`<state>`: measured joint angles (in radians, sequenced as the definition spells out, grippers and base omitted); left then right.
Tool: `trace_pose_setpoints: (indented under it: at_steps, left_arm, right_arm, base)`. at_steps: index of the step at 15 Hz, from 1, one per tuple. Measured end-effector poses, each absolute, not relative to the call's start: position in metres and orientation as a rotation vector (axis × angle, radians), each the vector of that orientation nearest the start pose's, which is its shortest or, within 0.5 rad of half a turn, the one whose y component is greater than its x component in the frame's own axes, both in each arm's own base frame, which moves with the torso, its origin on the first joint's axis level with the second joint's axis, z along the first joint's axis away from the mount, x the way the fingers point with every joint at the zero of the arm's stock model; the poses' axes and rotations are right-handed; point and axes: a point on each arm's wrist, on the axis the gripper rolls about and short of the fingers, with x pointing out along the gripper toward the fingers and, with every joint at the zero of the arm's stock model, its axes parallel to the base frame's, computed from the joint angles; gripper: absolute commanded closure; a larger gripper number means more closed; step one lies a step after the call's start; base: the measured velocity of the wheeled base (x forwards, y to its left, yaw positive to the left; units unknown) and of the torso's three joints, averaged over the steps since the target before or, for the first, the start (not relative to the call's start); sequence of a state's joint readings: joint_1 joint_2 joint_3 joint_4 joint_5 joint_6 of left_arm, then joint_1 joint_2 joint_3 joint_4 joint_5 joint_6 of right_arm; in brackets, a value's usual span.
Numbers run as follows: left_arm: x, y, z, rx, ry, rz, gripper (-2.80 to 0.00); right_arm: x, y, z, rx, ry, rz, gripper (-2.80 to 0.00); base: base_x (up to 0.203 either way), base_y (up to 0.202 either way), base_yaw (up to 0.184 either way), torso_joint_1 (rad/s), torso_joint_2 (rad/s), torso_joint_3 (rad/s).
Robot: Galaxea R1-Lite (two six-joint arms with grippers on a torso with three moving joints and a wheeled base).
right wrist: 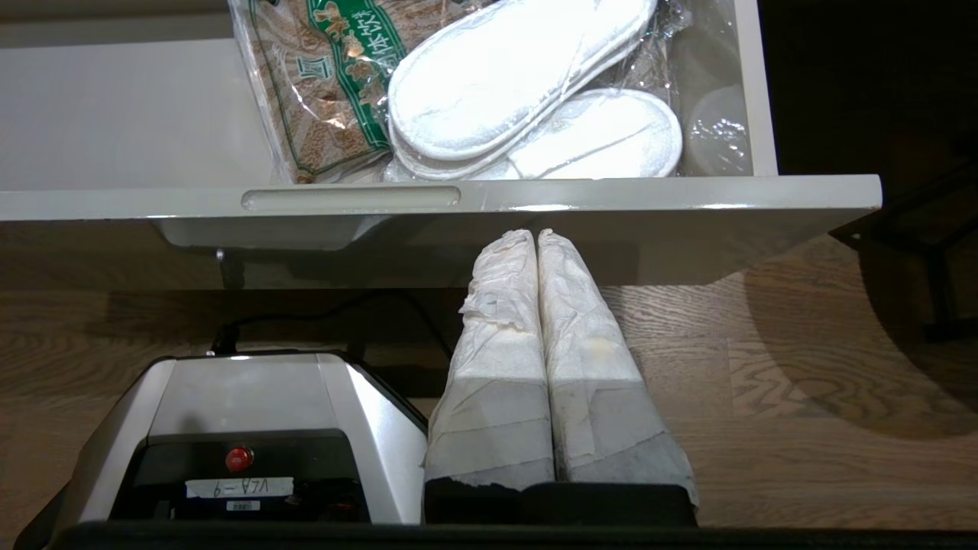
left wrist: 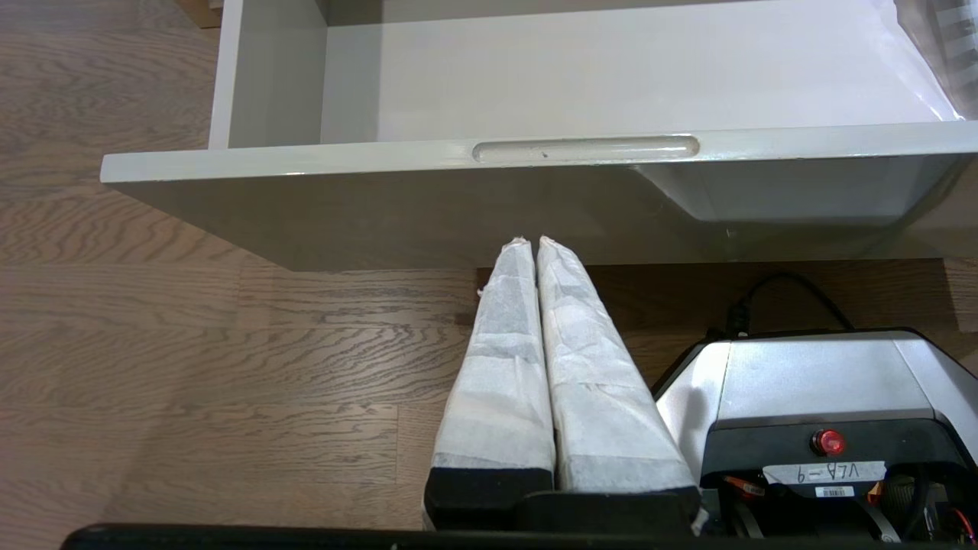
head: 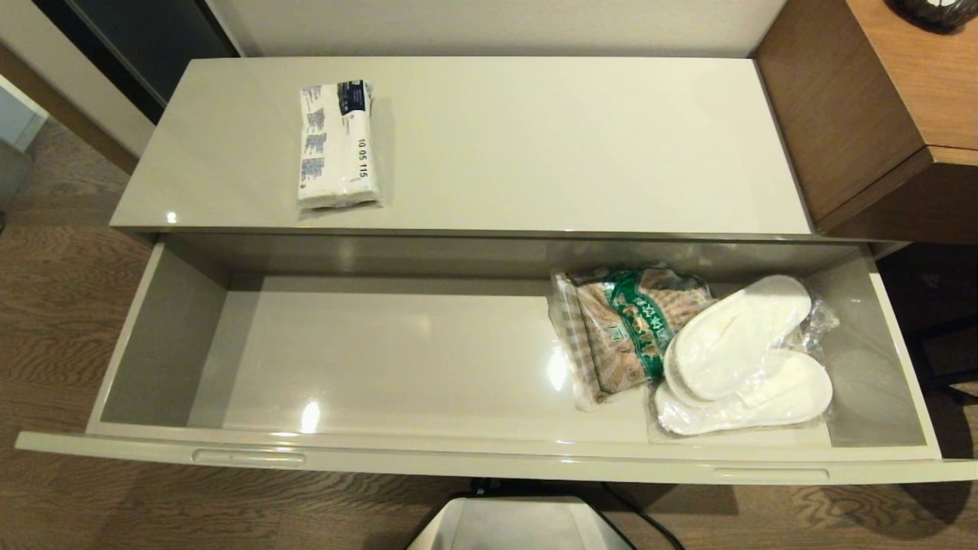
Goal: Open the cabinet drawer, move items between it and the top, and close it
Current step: Take out the disposable slippers from the drawer
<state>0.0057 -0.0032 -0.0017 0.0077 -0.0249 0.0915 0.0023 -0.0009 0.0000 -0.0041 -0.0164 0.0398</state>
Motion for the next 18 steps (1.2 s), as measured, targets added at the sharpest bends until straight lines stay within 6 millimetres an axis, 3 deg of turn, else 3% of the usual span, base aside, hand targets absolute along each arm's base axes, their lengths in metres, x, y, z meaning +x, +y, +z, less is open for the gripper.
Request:
trace_pose_setpoints:
  at_steps: [18]
  left_arm:
    - [-0.0231, -0.0007, 0.0751, 0.092, 0.003, -0.019, 0.00]
  right_arm:
    - [-0.0230, -0.0004, 0.0769, -0.005, -0.013, -0.013, 0.00]
  base:
    - [0.000, 0.000, 0.000, 0.000, 0.00, 0.000]
